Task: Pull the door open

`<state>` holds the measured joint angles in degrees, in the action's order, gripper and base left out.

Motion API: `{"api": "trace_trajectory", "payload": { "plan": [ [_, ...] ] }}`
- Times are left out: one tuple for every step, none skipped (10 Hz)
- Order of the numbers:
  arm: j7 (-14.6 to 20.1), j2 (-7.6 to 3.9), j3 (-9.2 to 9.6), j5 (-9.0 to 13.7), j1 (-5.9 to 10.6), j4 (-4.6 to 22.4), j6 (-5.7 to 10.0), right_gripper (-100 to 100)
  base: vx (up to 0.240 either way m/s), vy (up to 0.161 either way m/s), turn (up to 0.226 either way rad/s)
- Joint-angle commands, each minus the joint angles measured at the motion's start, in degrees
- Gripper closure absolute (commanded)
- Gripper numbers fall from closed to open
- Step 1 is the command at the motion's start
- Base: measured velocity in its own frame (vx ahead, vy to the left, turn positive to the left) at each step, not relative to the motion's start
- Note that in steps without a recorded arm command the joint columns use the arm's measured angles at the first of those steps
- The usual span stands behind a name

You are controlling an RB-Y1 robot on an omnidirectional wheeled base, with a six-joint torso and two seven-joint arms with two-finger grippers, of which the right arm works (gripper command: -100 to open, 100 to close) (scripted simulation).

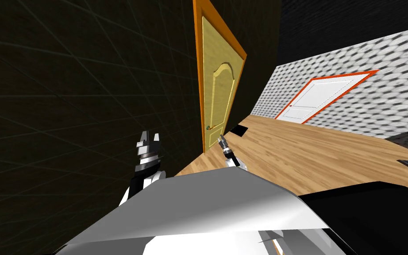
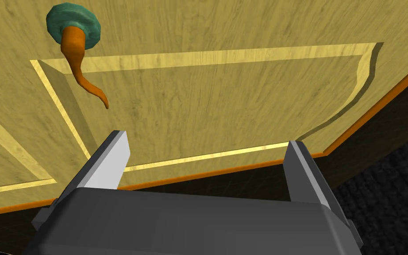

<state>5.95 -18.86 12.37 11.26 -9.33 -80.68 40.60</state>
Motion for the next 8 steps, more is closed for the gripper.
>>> {"api": "trace_trajectory", "payload": {
  "plan": [
    [0.5, -0.73, 0.81, 0.2, 0.81, 2.4, 0.30, -100, 0.056, -0.083, 0.178],
    [0.9, -1.27, 1.26, 0.3, 1.52, 4.2, 0.60, -100, 0.064, -0.093, 0.175],
    [1.3, -1.81, 1.71, 0.4, 2.23, 5.9, 0.90, -100, 0.070, -0.078, 0.182],
    [1.7, -2.32, 2.13, 0.6, 2.90, 7.6, 1.19, -100, 0.077, -0.083, 0.165],
    [2.0, -2.83, 2.55, 0.7, 3.56, 9.1, 1.47, -100, 0.079, -0.085, 0.145],
    [2.4, -3.34, 2.97, 0.8, 4.23, 10.5, 1.75, -100, 0.065, -0.074, 0.165],
    [2.4, -3.34, 2.97, 0.8, 4.23, 10.9, 1.75, -100, 0.030, -0.053, 0.051],
    [2.8, -3.84, 3.40, 0.9, 4.89, 12.4, 2.04, -100, 0.020, -0.046, 0.081]
  ]
}}
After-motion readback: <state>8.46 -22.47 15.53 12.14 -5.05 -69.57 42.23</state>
